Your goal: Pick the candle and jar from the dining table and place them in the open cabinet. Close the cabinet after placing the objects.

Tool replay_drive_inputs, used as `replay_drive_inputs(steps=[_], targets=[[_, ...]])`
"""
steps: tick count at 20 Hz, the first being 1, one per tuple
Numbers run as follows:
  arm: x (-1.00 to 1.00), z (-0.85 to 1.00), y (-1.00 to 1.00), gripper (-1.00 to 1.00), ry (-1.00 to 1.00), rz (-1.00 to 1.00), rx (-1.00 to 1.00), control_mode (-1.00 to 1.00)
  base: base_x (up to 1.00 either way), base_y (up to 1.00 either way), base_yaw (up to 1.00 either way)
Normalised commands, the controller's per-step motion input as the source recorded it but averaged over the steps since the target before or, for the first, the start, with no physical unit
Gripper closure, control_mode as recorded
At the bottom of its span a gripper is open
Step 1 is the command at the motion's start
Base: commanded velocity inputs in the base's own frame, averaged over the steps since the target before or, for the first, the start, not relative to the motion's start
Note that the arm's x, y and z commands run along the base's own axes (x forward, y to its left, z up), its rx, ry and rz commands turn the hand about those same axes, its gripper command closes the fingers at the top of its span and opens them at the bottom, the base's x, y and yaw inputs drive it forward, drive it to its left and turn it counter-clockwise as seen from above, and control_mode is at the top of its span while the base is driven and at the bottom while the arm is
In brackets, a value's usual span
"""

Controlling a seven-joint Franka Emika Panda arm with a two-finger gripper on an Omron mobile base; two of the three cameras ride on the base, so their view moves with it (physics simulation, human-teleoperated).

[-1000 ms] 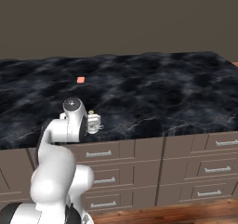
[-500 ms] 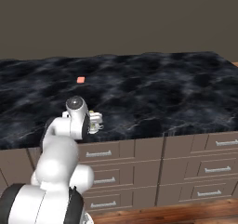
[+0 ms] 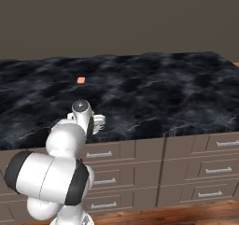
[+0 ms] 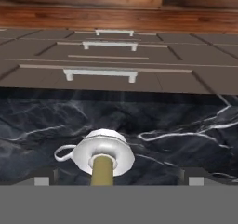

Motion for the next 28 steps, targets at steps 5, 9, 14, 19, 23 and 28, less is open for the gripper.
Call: replay_drive_inputs(steps=[5, 9, 14, 19, 23, 28], targets=[[0.33, -0.22, 0.00, -1.00, 0.00, 0.00, 0.00, -1.00, 0.00, 0.00, 0.00], [0.30, -0.20, 0.00, -1.00, 0.00, 0.00, 0.00, -1.00, 0.00, 0.00, 0.00], [0.38, -0.24, 0.00, -1.00, 0.00, 0.00, 0.00, -1.00, 0.00, 0.00, 0.00], [0.33, -0.21, 0.00, -1.00, 0.00, 0.00, 0.00, -1.00, 0.00, 0.00, 0.00], [0.29, -0.18, 0.00, -1.00, 0.00, 0.00, 0.00, -1.00, 0.00, 0.00, 0.00], [0.29, -0.19, 0.00, -1.00, 0.00, 0.00, 0.00, -1.00, 0.00, 0.00, 0.00]])
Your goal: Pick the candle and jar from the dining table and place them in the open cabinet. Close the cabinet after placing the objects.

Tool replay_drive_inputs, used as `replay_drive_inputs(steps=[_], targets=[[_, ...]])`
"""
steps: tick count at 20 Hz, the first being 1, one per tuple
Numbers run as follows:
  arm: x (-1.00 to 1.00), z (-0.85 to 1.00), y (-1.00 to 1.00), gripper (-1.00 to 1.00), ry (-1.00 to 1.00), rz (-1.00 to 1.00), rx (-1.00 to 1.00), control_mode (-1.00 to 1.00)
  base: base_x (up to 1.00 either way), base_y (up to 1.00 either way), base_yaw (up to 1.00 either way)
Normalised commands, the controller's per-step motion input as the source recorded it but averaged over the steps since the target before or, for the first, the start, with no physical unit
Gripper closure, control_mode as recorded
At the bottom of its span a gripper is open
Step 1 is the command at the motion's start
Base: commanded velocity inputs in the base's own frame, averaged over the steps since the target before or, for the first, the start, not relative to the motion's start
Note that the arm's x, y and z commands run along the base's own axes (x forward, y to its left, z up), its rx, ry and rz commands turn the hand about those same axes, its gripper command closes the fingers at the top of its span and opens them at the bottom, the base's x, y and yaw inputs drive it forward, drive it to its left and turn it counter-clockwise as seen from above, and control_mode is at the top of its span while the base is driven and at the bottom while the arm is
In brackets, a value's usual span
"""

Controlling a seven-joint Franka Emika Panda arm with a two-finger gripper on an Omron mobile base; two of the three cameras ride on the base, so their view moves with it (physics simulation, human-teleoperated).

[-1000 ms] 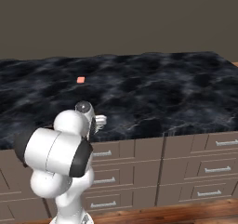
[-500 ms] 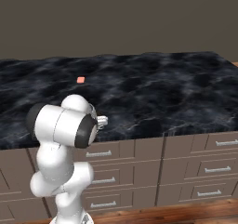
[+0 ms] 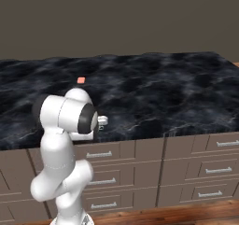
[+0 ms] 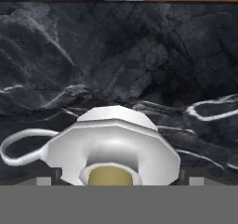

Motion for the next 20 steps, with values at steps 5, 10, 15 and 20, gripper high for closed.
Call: replay_drive_inputs(steps=[5, 10, 15, 20], targets=[[0.33, -0.25, 0.02, 1.00, 0.00, 0.00, 0.00, -1.00, 0.00, 0.00, 0.00], [0.16, -0.33, 0.00, 1.00, 0.00, 0.00, 0.00, -1.00, 0.00, 0.00, 0.00], [0.02, -0.24, 0.00, 1.00, 0.00, 0.02, 0.00, -1.00, 0.00, 0.00, 0.00], [-0.22, 0.01, 0.00, 1.00, 0.00, 0.03, 0.00, -1.00, 0.00, 0.00, 0.00]])
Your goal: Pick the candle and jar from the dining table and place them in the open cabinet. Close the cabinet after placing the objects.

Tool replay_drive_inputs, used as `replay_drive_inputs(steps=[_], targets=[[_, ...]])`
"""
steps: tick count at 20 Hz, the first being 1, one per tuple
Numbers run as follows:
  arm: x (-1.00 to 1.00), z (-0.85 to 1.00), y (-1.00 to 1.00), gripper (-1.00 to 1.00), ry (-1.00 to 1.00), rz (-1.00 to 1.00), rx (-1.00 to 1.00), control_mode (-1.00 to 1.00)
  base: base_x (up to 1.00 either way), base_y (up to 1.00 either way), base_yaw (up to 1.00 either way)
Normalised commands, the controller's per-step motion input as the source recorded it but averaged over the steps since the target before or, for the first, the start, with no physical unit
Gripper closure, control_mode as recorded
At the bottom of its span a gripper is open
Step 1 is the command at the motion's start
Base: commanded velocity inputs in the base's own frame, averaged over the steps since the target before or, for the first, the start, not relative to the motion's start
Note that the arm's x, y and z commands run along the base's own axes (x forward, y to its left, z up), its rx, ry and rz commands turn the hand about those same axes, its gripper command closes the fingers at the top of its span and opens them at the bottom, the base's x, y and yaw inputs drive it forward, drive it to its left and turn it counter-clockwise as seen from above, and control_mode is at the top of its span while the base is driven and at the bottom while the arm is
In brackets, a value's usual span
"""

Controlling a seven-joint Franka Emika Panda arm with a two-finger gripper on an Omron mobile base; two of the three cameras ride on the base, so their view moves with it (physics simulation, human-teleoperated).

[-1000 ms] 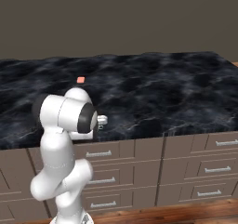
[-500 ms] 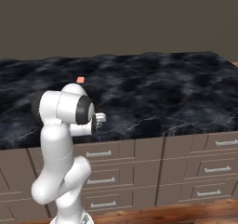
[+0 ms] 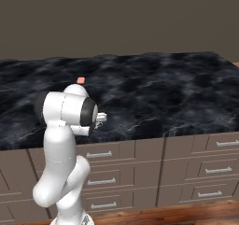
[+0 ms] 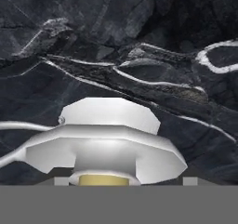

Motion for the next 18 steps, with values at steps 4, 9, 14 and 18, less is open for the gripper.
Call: replay_drive_inputs(steps=[4, 9, 14, 18], targets=[[-0.41, 0.13, 0.00, 1.00, -0.01, 0.03, 0.00, -1.00, 0.00, 0.00, 0.00], [-0.20, 0.14, 0.00, 1.00, 0.00, 0.02, 0.00, -1.00, 0.00, 0.00, 0.00], [-0.26, 0.49, 0.00, 1.00, 0.00, 0.00, -0.04, -1.00, 0.00, 0.00, 0.00], [-0.22, 0.58, 0.00, 1.00, 0.00, 0.00, -0.07, -1.00, 0.00, 0.00, 0.00]])
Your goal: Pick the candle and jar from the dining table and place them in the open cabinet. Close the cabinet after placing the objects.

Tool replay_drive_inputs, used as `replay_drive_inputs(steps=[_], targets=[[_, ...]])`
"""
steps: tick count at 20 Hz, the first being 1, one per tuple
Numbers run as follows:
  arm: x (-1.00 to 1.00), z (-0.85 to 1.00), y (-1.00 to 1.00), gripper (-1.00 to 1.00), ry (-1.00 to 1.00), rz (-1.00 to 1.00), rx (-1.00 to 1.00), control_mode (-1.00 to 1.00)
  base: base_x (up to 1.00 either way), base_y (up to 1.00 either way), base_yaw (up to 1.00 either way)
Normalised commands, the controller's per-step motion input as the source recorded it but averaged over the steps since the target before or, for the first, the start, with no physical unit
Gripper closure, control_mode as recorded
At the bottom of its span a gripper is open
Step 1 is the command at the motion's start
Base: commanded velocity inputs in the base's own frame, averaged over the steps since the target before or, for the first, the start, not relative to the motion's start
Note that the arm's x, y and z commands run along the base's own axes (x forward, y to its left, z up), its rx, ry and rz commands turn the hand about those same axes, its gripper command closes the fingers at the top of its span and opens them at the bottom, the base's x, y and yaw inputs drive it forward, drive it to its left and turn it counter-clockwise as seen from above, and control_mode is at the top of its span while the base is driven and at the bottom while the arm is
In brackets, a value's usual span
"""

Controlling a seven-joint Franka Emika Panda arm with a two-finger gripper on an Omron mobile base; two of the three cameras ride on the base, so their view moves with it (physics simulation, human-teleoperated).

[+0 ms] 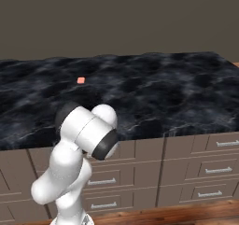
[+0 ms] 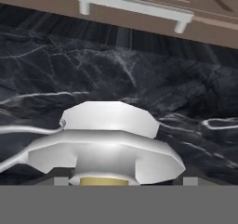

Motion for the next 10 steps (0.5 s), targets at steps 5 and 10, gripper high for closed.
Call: replay_drive_inputs(steps=[5, 10], targets=[[-0.13, 0.55, 0.00, 1.00, 0.00, -0.01, -0.09, -1.00, 0.00, 0.00, 0.00], [-0.14, 0.40, 0.00, 1.00, 0.00, -0.05, -0.11, -1.00, 0.00, 0.00, 0.00]])
